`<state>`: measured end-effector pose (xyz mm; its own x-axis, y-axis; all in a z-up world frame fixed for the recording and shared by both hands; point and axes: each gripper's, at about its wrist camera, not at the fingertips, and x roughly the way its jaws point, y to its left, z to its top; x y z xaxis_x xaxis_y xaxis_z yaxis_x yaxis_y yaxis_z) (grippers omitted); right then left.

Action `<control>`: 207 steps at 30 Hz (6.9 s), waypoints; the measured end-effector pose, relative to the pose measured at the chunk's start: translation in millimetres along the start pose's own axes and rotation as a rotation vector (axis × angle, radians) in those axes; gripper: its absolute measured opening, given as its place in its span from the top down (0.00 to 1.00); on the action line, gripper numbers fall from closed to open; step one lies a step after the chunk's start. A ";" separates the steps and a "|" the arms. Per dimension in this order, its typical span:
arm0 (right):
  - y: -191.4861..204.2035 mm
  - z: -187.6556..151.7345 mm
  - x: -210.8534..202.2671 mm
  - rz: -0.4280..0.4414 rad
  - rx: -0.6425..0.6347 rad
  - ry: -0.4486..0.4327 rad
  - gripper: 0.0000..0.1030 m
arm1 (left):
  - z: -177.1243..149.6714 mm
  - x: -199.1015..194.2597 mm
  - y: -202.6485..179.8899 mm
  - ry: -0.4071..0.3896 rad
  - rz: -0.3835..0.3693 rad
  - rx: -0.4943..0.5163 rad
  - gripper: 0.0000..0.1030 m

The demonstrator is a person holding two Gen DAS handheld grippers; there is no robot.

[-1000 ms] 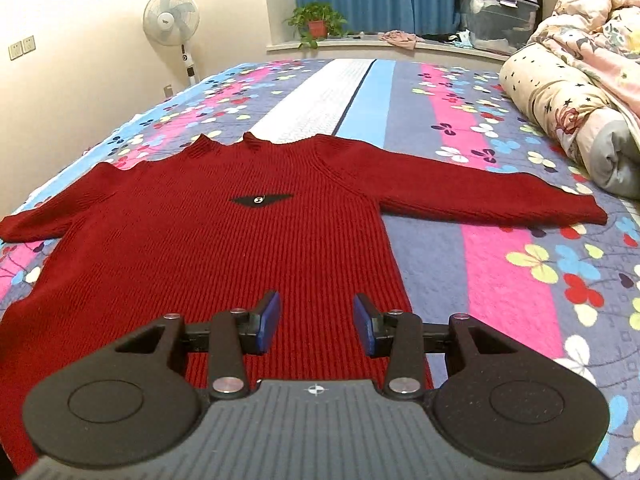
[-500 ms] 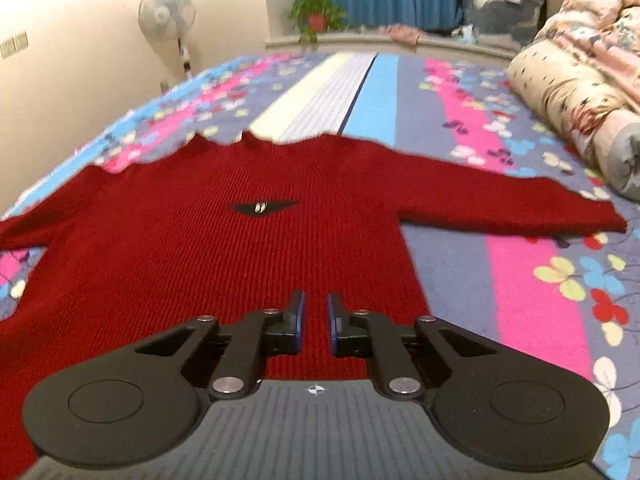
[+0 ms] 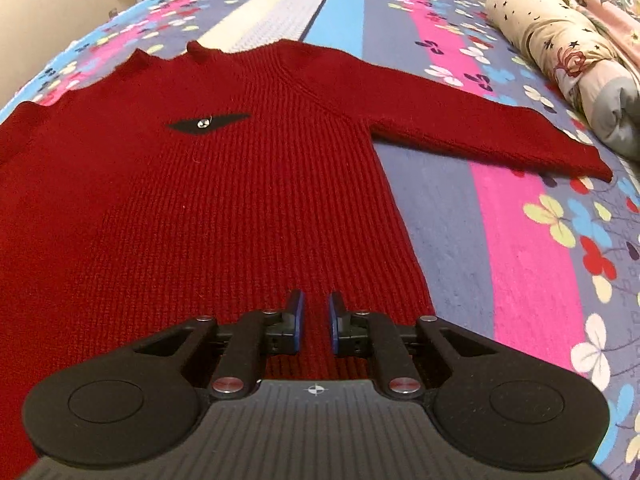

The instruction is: Fold small clothes

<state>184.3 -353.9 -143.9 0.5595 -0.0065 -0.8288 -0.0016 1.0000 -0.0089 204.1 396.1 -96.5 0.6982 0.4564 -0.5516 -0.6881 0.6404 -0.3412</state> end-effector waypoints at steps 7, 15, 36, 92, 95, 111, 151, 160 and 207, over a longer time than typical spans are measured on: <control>-1.8 -0.6 0.2 -0.014 -0.002 0.010 0.86 | -18.8 26.9 4.7 0.179 0.028 -0.051 0.67; -3.0 -1.0 -1.7 -0.016 -0.003 0.010 0.84 | -5.4 -21.0 -45.1 -0.009 -0.019 0.057 0.86; -4.1 -5.0 -4.4 0.024 -0.032 -0.025 0.84 | -174.9 -116.2 -277.5 0.306 -0.538 0.687 0.63; -65.0 111.0 40.7 0.135 0.306 -0.334 0.78 | -182.6 -75.4 -259.3 0.469 -0.315 0.761 0.60; -60.9 107.2 49.2 0.157 0.327 -0.289 0.76 | -168.6 -61.2 -249.6 0.500 -0.341 0.613 0.63; -45.6 57.9 31.9 0.231 0.286 -0.210 0.70 | -160.4 -39.0 -263.8 0.324 -0.405 0.594 0.93; -314.1 55.4 113.1 0.005 0.965 -0.398 0.85 | -217.9 -187.9 -260.1 0.234 -0.516 0.895 0.65; -149.1 147.7 2.6 -0.133 0.355 -0.730 0.88 | -181.6 -158.8 -244.5 0.279 -0.410 0.760 0.70; -108.8 -71.0 -93.6 0.147 0.095 -0.208 0.51 | -179.5 -252.4 -115.7 0.301 -0.556 0.821 0.50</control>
<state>73.3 -462.5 -105.1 0.7172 0.1304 -0.6845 -0.0229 0.9862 0.1638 72.1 95.9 -54.4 0.7205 -0.1337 -0.6805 0.1417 0.9889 -0.0443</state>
